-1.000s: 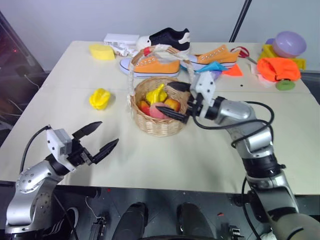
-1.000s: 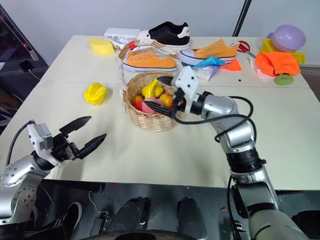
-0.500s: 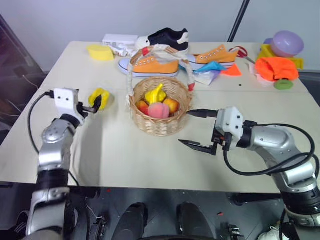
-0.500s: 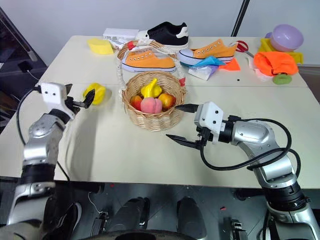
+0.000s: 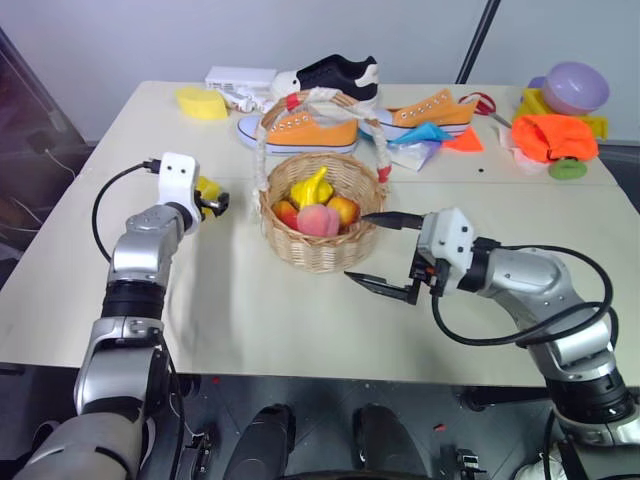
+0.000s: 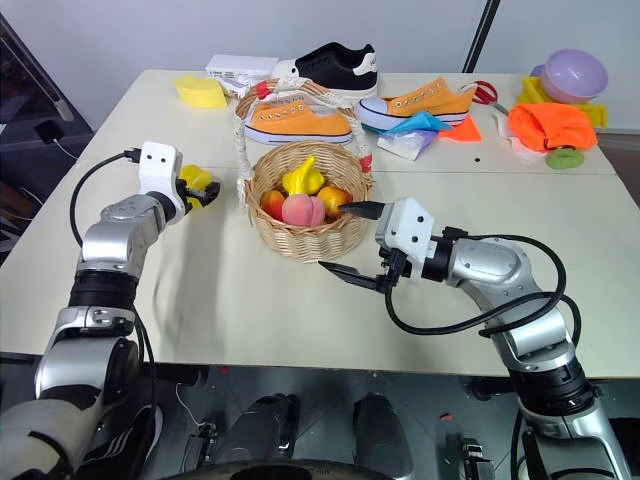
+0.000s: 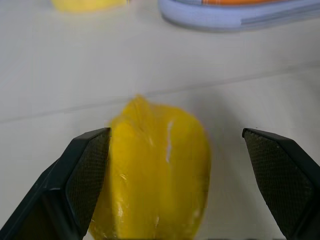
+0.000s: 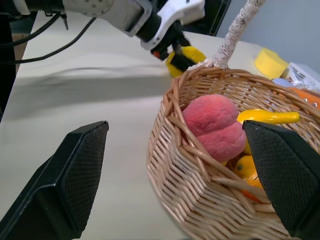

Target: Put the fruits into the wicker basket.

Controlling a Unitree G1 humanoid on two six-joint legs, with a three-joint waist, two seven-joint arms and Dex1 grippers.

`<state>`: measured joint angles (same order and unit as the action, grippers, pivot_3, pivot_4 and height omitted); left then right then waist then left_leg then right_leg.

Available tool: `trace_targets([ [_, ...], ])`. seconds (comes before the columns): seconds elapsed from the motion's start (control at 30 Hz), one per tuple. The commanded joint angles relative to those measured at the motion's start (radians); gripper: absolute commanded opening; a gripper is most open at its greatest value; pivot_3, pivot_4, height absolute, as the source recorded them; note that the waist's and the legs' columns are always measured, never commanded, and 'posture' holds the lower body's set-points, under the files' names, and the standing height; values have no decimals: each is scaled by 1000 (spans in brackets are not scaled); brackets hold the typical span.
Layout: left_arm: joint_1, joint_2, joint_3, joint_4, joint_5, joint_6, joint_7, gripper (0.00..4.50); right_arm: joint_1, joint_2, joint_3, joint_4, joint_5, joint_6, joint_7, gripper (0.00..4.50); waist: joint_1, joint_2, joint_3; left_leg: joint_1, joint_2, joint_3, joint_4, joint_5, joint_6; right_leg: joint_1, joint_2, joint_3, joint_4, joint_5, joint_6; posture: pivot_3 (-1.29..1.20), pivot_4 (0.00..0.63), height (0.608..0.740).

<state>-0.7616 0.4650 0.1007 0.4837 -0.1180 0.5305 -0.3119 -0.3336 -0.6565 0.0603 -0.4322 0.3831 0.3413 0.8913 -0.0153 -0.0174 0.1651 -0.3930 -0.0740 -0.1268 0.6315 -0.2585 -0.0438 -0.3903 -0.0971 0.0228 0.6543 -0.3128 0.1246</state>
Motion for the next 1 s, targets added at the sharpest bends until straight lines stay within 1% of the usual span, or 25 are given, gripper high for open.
trace_targets([
  [0.03, 1, 20, -13, 30, 27, -6, -12, 4500, -17, 2, -14, -9, 1, -14, -5, 4490, 0, 0, 0, 0, 0, 0, 0, 0, 0, 0, 0, 0, 0, 0, 0, 0, 150, 740],
  [0.07, 6, 25, -22, 30, 39, -17, -12, 4500, -17, 3, -16, -9, 1, -13, -5, 4490, 1, 0, 0, 0, 0, 0, 0, 0, 0, 0, 0, 0, 0, 0, 0, 0, 150, 740],
  [0.13, 16, 23, -16, 24, 39, -22, -15, 3973, -14, 3, -19, -10, 1, -13, -6, 4500, 2, 0, 0, 0, 0, 0, 0, 0, 0, 0, 0, 0, 0, 0, 0, 0, 150, 740],
  [0.17, 19, 18, -4, 19, 29, -19, -17, 3660, -11, 3, -20, -11, 1, -14, -6, 4500, 2, 0, 0, 0, 0, 0, 0, 0, 0, 0, 0, 0, 0, 0, 0, 0, 150, 740],
  [0.27, 24, 15, 5, 9, 26, -17, -14, 2265, -4, 3, -19, -13, -1, -16, -7, 4500, 2, 0, 0, 0, 0, 0, 0, 0, 0, 0, 0, 0, 0, 0, 0, 0, 150, 740],
  [0.3, 27, 16, 7, 4, 28, -22, -9, 1870, -1, 4, -18, -12, -2, -17, -7, 4500, 2, 0, 0, 0, 0, 0, 0, 0, 0, 0, 0, 0, 0, 0, 0, 0, 150, 740],
  [0.37, 28, 21, 10, -3, 37, -36, 5, 1412, 1, 3, -15, -11, -7, -21, -6, 4500, 2, 0, 0, 0, 0, 0, 0, 0, 0, 0, 0, 0, 0, 0, 0, 0, 150, 740],
  [0.4, 27, 22, 20, -8, 34, -38, 14, 1276, 1, 4, -15, -9, -7, -22, -7, 4500, 2, 0, 0, 0, 0, 0, 0, 0, 0, 0, 0, 0, 0, 0, 0, 0, 150, 740],
  [0.6, 69, 54, 66, -110, 13, -41, 17, 1276, 2, 5, -18, 1, -13, -33, -4, 4500, -3, 0, 0, 0, 0, 0, 0, 0, 0, -1, 0, 1, 1, 0, 0, 0, 150, 740],
  [0.7, 97, 52, 83, -136, -4, -23, 9, 1276, -6, 10, -11, 8, -11, -35, -2, 4500, 2, 0, 0, 0, 0, 0, 0, 0, 0, -1, 0, 1, 1, 0, 0, 0, 150, 740],
  [0.83, 114, 14, 114, -190, -63, -3, -7, 1276, -18, 21, 0, 13, -9, -36, 1, 4500, 4, 0, 0, 0, 0, 0, 1, 0, -1, 0, 0, 1, 1, 0, 0, 0, 150, 740],
  [0.93, 129, 20, 139, -234, -80, -22, -9, 1276, -23, 21, -5, 20, -13, -40, 0, 4500, 3, 0, 0, 0, 0, 0, 1, 0, -1, -1, 0, 1, 1, 0, 0, 0, 150, 740],
  [1.0, 149, 20, 174, -285, -122, -8, -21, 1276, -16, 20, -7, 18, -14, -41, 1, 4500, -1, 0, 0, 0, 0, 0, 1, 0, -1, -1, 0, 1, 1, 0, 0, 0, 150, 740],
])
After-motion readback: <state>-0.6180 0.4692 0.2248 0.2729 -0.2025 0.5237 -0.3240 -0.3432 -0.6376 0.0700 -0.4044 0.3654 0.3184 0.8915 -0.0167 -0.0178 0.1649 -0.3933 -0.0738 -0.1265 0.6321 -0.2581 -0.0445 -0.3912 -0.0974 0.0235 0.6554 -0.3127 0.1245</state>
